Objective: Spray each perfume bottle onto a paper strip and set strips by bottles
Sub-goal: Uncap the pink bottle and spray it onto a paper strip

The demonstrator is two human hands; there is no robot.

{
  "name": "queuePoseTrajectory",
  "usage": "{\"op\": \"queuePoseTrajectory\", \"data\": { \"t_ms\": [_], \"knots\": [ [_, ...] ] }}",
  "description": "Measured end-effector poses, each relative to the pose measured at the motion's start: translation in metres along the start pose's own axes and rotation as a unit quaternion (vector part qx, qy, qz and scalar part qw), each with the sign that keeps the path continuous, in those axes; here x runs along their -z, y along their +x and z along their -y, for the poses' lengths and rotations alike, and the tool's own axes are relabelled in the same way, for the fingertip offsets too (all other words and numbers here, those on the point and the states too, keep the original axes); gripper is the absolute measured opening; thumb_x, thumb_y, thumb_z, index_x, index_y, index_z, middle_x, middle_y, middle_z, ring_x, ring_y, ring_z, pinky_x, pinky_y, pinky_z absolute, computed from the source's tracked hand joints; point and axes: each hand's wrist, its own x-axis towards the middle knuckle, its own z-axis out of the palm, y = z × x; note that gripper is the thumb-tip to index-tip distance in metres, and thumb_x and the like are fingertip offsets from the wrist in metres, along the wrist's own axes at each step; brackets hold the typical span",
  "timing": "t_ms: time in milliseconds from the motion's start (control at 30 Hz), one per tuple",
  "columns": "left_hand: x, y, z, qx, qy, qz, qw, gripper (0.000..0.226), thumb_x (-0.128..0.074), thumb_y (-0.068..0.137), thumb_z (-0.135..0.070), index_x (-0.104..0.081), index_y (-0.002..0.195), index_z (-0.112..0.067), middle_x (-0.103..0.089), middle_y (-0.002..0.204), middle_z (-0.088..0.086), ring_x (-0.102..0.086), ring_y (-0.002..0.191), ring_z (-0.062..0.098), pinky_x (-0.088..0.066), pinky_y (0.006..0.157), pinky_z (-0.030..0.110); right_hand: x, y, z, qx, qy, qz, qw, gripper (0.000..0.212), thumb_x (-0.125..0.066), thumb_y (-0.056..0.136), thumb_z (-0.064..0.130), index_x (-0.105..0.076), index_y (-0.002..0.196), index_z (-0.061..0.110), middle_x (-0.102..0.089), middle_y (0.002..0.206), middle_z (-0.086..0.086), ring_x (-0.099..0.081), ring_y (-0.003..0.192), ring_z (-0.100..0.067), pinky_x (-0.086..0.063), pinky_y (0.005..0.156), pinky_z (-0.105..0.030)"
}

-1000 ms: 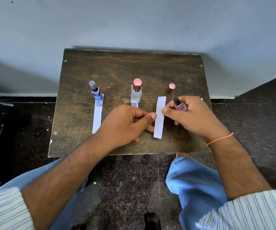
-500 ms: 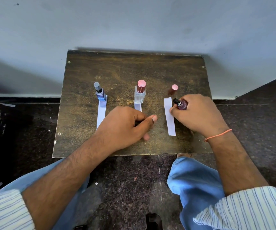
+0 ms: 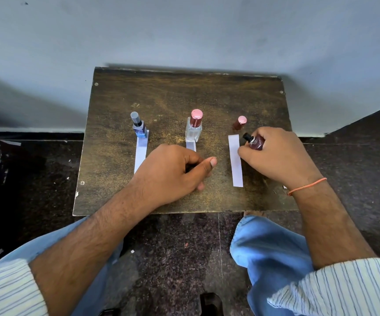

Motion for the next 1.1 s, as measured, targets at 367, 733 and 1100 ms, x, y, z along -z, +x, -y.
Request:
{"op": "queuePoseTrajectory", "data": {
  "t_ms": [367,733,1100],
  "knots": [
    [-0.007,0.001,0.002,-0.041,-0.026,-0.029,0.998,0.027,-0.077,0.096,-0.046,-0.079,0.119,-0.032,-0.077,0.071,-0.020,-0.060,0.056,-0.016,-0.037,0.058,0.004,0.007,-0.011,0.007,0.048,0.251,0.081,0.963,0.036,-0.076,0.088,0.010,-0.059,0.113,0.029,-0.069,0.096,0.013,-0.065,0.078,-0.001,-0.057,0.078,-0.034],
    [-0.008,0.006,0.009,-0.061,-0.226,-0.070,0.970,0.038,-0.088,0.078,-0.046,-0.075,0.113,-0.049,-0.083,0.088,-0.012,-0.041,0.049,0.006,-0.038,0.050,0.022,0.008,-0.017,0.006,0.101,0.462,0.180,0.862,0.055,-0.089,0.063,0.004,-0.068,0.112,0.016,-0.085,0.097,0.002,-0.081,0.091,-0.009,-0.063,0.081,-0.022],
    [0.003,-0.003,0.005,-0.086,-0.221,-0.027,0.971,0.042,-0.096,0.078,-0.019,-0.083,0.117,-0.025,-0.075,0.078,-0.032,-0.042,0.046,0.011,-0.033,0.047,0.015,0.008,-0.018,0.015,0.086,0.502,0.195,0.838,0.051,-0.085,0.062,0.000,-0.071,0.108,0.020,-0.086,0.098,-0.002,-0.081,0.091,-0.010,-0.064,0.079,-0.025]
  ]
}}
